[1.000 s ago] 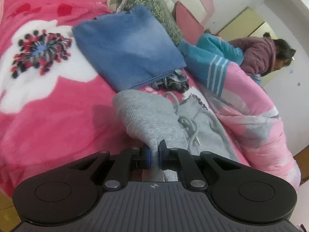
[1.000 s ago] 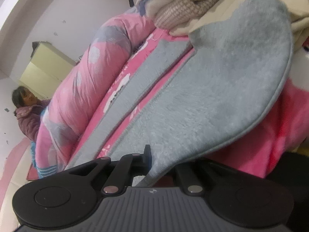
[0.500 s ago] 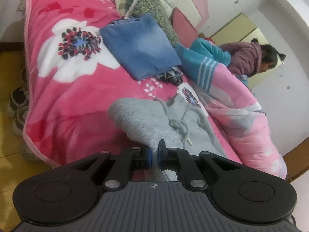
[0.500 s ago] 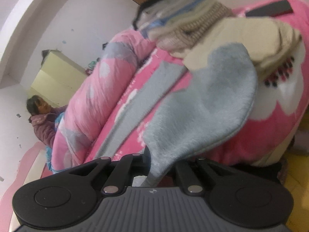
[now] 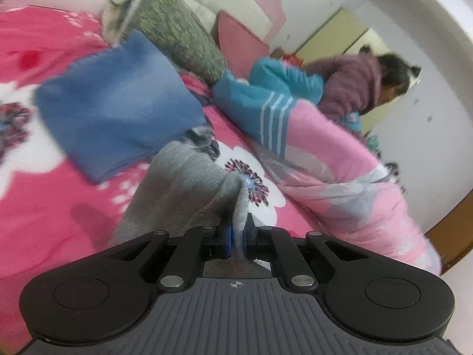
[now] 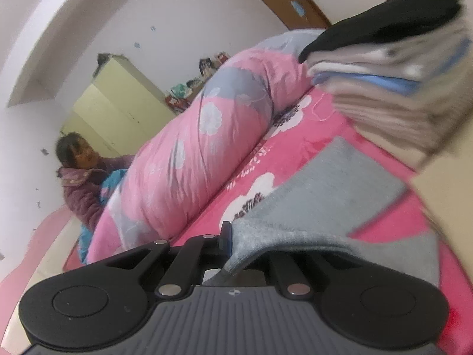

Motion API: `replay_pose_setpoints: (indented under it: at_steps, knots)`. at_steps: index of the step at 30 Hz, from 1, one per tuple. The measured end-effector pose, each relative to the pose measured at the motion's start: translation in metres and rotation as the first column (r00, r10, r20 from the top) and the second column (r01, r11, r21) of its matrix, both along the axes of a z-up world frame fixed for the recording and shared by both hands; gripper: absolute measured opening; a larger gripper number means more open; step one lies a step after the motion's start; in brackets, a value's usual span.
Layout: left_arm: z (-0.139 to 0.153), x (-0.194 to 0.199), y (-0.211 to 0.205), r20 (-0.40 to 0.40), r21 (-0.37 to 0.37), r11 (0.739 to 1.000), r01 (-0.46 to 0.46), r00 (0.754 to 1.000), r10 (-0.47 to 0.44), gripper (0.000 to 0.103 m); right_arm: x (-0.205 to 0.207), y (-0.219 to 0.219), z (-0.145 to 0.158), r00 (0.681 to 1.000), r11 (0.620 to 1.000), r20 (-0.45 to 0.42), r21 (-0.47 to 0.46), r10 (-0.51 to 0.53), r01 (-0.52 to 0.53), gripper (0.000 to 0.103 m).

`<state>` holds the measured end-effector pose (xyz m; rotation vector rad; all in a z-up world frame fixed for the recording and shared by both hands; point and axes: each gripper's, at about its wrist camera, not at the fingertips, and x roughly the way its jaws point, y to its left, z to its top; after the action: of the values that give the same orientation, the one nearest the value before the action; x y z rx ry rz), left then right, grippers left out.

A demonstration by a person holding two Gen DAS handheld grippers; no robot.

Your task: Fold clothes

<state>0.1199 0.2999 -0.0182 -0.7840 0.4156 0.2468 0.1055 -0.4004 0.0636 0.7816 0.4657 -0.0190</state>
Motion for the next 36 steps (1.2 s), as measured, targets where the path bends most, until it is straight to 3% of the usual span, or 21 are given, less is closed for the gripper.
replay_pose_setpoints:
  at_steps: [3, 7, 10, 12, 13, 15, 18, 21, 23, 25, 28, 33, 34, 36]
  knots:
    - [-0.015, 0.057, 0.003, -0.078, 0.023, 1.0, 0.014, 0.997, -0.012, 0.007, 0.07, 0.002, -0.008, 0.998, 1.0, -0.06, -0.019, 0.009, -0.01, 0.003]
    - [-0.052, 0.117, 0.003, -0.158, 0.055, 0.998, 0.009, 0.987, 0.0, 0.012, 0.158, 0.009, -0.046, 0.988, 0.998, -0.153, -0.046, 0.027, -0.034, 0.003]
    - [-0.086, 0.141, 0.005, -0.158, 0.043, 0.999, 0.017, 0.987, -0.01, 0.023, 0.215, 0.014, -0.089, 0.977, 0.998, -0.207, -0.048, 0.04, -0.051, 0.01]
    - [-0.093, 0.139, 0.007, -0.112, 0.042, 0.999, 0.028, 0.993, -0.023, 0.031, 0.249, 0.017, -0.118, 0.95, 0.994, -0.304, -0.053, 0.077, -0.097, 0.019]
    - [-0.091, 0.137, 0.007, -0.092, 0.04, 0.998, 0.048, 0.995, -0.044, 0.035, 0.256, 0.021, -0.128, 0.929, 0.989, -0.357, -0.069, 0.095, -0.127, 0.026]
    - [-0.081, 0.128, 0.008, -0.059, 0.037, 0.995, 0.088, 0.995, -0.085, 0.06, 0.268, 0.029, -0.148, 0.879, 0.977, -0.46, -0.096, 0.125, -0.19, 0.027]
    - [-0.058, 0.108, 0.006, -0.032, 0.07, 0.99, 0.12, 0.993, -0.118, 0.079, 0.24, 0.041, -0.124, 0.897, 0.951, -0.424, -0.208, 0.123, -0.229, 0.043]
    - [-0.035, 0.076, 0.006, 0.015, 0.078, 0.987, 0.139, 0.99, -0.14, 0.085, 0.201, 0.048, -0.087, 0.926, 0.919, -0.365, -0.325, 0.097, -0.224, 0.046]
    - [-0.027, 0.051, 0.006, 0.039, 0.049, 0.99, 0.135, 0.99, -0.137, 0.089, 0.168, 0.052, -0.061, 0.947, 0.918, -0.303, -0.337, 0.105, -0.209, 0.049]
    - [-0.025, 0.021, 0.005, 0.049, -0.005, 0.993, 0.118, 0.992, -0.118, 0.091, 0.136, 0.061, -0.048, 0.951, 0.936, -0.255, -0.257, 0.175, -0.241, 0.06]
    - [-0.045, -0.023, -0.006, 0.036, -0.082, 0.991, 0.107, 0.994, -0.104, 0.095, 0.087, 0.093, -0.063, 0.905, 0.931, -0.239, -0.012, 0.351, -0.364, 0.063]
    - [-0.105, -0.044, -0.017, 0.015, -0.246, 0.961, 0.126, 0.992, -0.126, 0.097, 0.053, 0.163, -0.129, 0.807, 0.824, -0.241, 0.352, 0.539, -0.445, 0.063]
    - [-0.112, -0.04, -0.015, 0.024, -0.246, 0.962, 0.115, 0.993, -0.112, 0.097, 0.051, 0.176, -0.144, 0.791, 0.797, -0.238, 0.408, 0.564, -0.445, 0.063]
    - [-0.118, -0.029, -0.012, 0.044, -0.231, 0.969, 0.092, 0.996, -0.084, 0.098, 0.066, 0.199, -0.166, 0.778, 0.787, -0.267, 0.453, 0.568, -0.419, 0.063]
